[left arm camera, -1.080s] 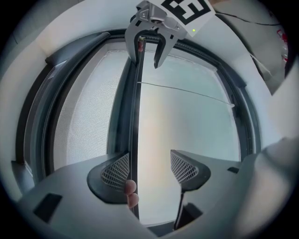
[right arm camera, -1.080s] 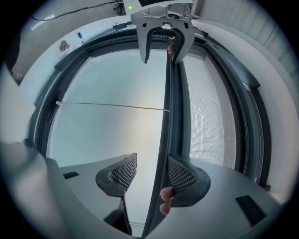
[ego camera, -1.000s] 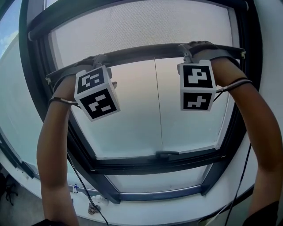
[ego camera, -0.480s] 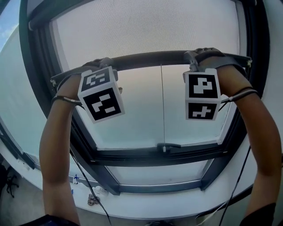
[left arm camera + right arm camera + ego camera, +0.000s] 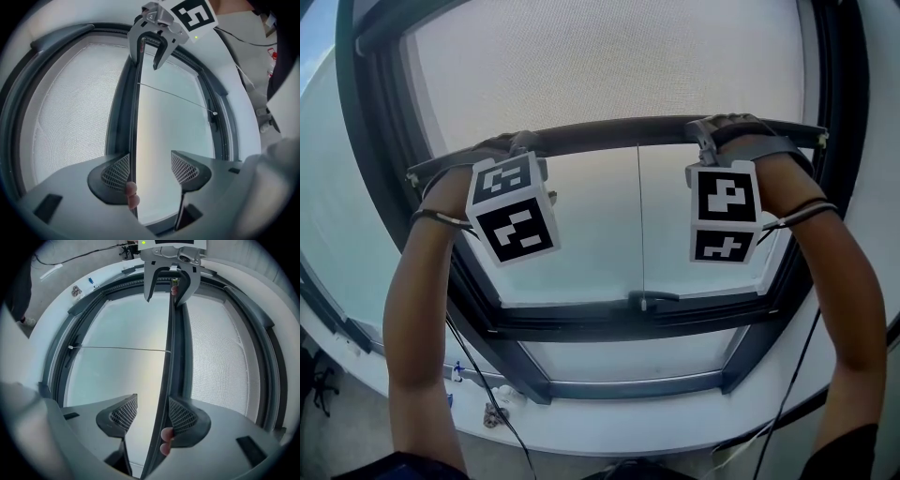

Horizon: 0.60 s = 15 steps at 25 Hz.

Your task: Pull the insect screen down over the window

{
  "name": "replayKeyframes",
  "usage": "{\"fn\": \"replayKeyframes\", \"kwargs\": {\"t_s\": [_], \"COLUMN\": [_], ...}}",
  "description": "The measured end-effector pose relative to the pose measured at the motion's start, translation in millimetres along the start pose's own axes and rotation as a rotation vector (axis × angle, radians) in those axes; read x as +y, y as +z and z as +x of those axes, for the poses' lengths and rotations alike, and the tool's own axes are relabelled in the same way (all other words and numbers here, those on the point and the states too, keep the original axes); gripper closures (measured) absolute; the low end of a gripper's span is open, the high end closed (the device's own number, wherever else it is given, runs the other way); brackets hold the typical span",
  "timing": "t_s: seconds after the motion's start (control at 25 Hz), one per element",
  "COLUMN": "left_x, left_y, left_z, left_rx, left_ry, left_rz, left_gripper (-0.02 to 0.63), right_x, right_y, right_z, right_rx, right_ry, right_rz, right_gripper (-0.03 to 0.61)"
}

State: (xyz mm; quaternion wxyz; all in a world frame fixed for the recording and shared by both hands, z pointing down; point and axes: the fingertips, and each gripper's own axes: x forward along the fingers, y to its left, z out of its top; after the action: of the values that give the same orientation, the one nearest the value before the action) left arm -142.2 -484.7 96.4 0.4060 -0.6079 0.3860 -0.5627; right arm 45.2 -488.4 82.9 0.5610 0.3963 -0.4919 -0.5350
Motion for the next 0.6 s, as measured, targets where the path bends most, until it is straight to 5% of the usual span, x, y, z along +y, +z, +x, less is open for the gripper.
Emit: {"fn": "replayKeyframes", "kwargs": {"t_s": [0.36, 0.6], "left_x": [-20.3, -24.7], "left_y": [-1.3, -2.2], "left_z": [5.4, 7.9], "left_rx": [0.005, -0.007], "left_ry": [-0.047, -0.008], "left_rz": [-0.011, -0.022], "left_gripper": [0.334, 0.334], "right_x": [18.5, 22.6], "right_y": [7.2, 9.5], "right_z": [0.8, 2.3], "right_rx": [-0.043, -0.048], "right_ry": [0.007, -0.016], "right_rz": [0.055, 0.096], "right_gripper": [0.385, 0.385]}}
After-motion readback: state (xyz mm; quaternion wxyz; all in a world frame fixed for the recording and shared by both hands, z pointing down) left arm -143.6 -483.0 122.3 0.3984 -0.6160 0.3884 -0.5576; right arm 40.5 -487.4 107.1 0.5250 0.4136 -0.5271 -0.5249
